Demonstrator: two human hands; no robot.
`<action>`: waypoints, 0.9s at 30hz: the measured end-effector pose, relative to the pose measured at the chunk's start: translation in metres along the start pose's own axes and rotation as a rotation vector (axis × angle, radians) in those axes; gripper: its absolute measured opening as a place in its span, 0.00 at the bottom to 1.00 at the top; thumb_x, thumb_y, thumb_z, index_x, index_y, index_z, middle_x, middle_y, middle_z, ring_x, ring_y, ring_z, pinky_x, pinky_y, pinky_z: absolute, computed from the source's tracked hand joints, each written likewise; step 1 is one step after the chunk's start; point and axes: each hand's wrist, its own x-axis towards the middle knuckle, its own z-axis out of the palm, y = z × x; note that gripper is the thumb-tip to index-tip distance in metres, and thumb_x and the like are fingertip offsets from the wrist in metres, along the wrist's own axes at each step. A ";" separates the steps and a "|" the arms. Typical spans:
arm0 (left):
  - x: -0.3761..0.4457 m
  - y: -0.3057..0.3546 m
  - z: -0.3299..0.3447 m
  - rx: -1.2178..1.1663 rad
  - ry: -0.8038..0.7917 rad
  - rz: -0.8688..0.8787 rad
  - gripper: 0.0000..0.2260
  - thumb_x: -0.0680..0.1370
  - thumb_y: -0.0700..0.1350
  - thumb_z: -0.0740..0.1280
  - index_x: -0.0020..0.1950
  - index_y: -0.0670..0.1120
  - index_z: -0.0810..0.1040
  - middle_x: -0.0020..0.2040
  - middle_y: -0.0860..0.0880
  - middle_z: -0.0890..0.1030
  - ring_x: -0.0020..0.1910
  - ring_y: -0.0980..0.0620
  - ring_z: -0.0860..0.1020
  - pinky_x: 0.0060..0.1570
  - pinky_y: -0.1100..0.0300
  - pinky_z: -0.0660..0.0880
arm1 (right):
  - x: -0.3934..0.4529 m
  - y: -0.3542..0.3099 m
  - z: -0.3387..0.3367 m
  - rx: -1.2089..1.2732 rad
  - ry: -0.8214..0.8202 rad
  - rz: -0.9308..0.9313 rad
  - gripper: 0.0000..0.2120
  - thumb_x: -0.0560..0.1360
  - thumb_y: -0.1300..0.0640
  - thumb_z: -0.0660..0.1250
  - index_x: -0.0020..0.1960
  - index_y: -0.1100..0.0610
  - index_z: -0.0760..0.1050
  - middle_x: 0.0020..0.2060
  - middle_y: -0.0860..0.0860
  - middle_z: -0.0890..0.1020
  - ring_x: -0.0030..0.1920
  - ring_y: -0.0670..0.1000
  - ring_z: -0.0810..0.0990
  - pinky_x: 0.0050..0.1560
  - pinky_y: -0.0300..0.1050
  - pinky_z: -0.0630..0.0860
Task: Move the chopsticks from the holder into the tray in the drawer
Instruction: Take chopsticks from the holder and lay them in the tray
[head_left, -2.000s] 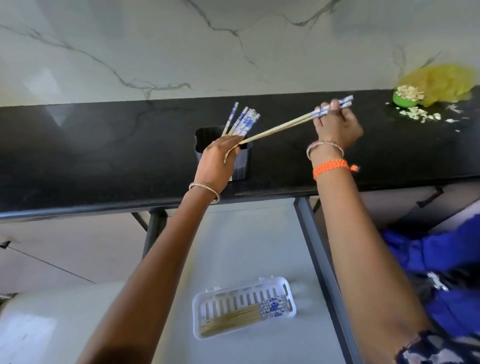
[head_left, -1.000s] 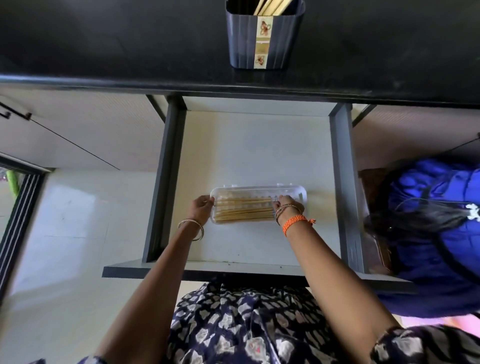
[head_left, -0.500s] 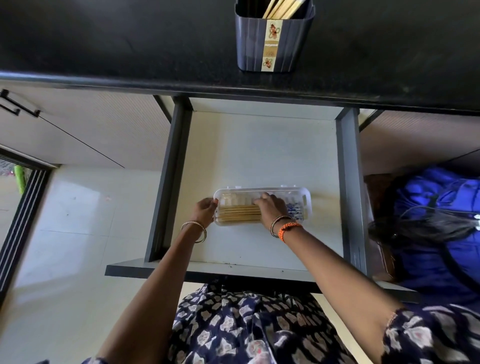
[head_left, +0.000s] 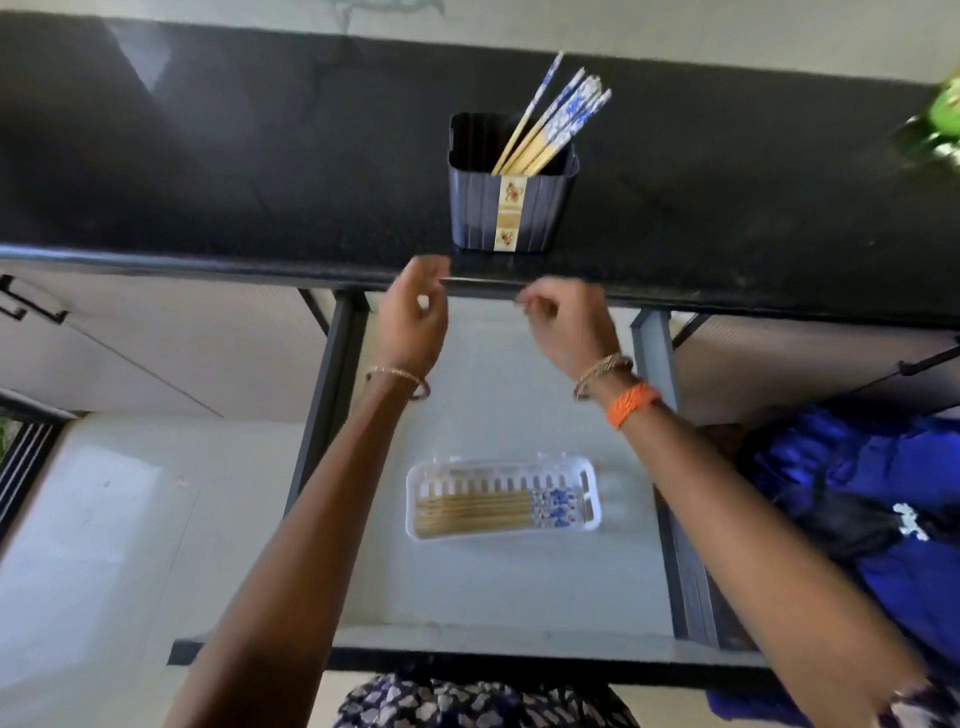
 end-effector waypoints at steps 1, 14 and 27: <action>0.022 0.018 0.001 0.023 0.005 0.085 0.12 0.77 0.37 0.59 0.58 0.44 0.74 0.53 0.49 0.79 0.45 0.63 0.76 0.45 0.77 0.73 | 0.026 -0.006 -0.015 0.076 0.086 0.001 0.11 0.73 0.64 0.63 0.47 0.58 0.84 0.43 0.54 0.87 0.42 0.51 0.84 0.42 0.35 0.77; 0.114 0.046 0.036 0.421 -0.283 0.250 0.16 0.77 0.35 0.59 0.64 0.42 0.72 0.62 0.41 0.76 0.60 0.43 0.73 0.62 0.51 0.72 | 0.208 0.010 -0.044 0.515 0.229 0.554 0.11 0.74 0.56 0.70 0.43 0.65 0.80 0.30 0.51 0.77 0.28 0.46 0.73 0.30 0.40 0.73; 0.111 0.048 0.042 0.414 -0.211 0.231 0.16 0.77 0.35 0.60 0.63 0.42 0.73 0.62 0.42 0.76 0.61 0.43 0.72 0.63 0.52 0.70 | 0.210 0.000 -0.053 0.619 0.376 0.503 0.09 0.74 0.59 0.70 0.36 0.59 0.76 0.35 0.55 0.81 0.30 0.48 0.80 0.39 0.45 0.83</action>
